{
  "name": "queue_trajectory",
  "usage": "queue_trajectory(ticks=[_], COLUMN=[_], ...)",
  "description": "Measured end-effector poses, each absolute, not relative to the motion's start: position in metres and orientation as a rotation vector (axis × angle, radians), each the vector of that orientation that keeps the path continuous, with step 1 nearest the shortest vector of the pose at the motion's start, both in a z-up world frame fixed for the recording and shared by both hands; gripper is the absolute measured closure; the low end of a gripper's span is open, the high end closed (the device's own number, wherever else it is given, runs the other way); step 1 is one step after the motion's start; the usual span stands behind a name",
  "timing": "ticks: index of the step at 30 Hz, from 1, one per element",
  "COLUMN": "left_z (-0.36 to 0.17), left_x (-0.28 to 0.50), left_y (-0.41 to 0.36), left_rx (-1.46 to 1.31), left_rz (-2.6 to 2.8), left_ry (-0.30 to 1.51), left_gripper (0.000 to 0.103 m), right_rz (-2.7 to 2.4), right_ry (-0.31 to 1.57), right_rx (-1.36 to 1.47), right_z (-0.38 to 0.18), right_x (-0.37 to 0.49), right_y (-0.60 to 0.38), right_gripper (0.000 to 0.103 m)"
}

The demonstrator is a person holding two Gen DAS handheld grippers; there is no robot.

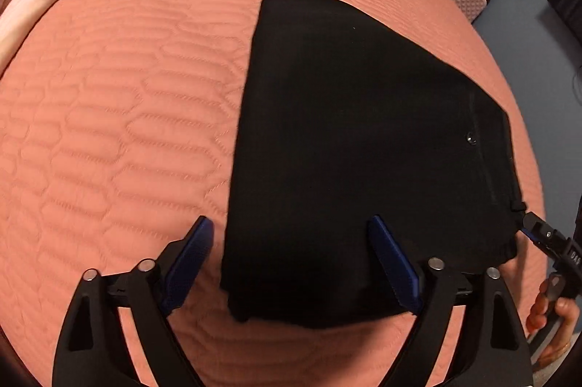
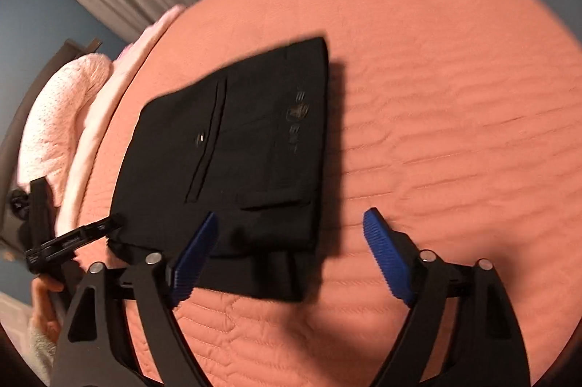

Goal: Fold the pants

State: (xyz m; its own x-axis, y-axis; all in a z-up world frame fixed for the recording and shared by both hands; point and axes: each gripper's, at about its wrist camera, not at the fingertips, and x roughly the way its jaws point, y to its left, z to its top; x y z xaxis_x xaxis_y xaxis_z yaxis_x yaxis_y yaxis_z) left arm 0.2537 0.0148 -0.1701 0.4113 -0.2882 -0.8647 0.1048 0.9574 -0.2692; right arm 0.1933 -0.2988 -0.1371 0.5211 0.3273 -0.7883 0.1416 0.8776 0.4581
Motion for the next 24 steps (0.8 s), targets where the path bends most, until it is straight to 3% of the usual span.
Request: queue_trajectory(ticks=[2,3,12,13,15,17,23,24], left_z=[-0.172,-0.173,-0.175,-0.175,-0.170,-0.162,-0.166,-0.164], left_x=[0.259,0.261,0.258,0.260,0.260,0.259,0.270,0.271], left_y=[0.009,0.009,0.001,0.000,0.005,0.005,-0.019,-0.022], left_rx=[-0.150,-0.159,-0.152,-0.172,-0.212,-0.233,-0.061,-0.040], left_rz=[-0.261,-0.263,-0.327,-0.322,-0.301,-0.303,-0.247,-0.243], left_ry=[1.108,1.111,1.116,1.119,1.124,1.108,1.129,1.130], left_gripper=[0.013,0.012,0.016,0.019,0.043,0.061,0.061,0.068], right_rz=[0.139,0.147,0.215,0.226,0.237,0.251,0.176,0.144], right_ry=[1.010,0.998,1.006,0.998,0.997,1.006,1.036,1.041], right_rx=[0.519,0.518,0.522,0.588,0.639,0.622,0.587,0.548], right_z=[-0.142,-0.141,-0.152,-0.152,-0.152,-0.149,-0.148,-0.145], right_x=[0.198,0.201,0.213,0.212,0.213,0.212,0.217,0.216], right_y=[-0.292,-0.288,-0.263,-0.270,-0.277,-0.279,-0.275,-0.273], right_gripper=[0.006,0.005,0.005,0.006,0.010,0.016,0.019,0.029])
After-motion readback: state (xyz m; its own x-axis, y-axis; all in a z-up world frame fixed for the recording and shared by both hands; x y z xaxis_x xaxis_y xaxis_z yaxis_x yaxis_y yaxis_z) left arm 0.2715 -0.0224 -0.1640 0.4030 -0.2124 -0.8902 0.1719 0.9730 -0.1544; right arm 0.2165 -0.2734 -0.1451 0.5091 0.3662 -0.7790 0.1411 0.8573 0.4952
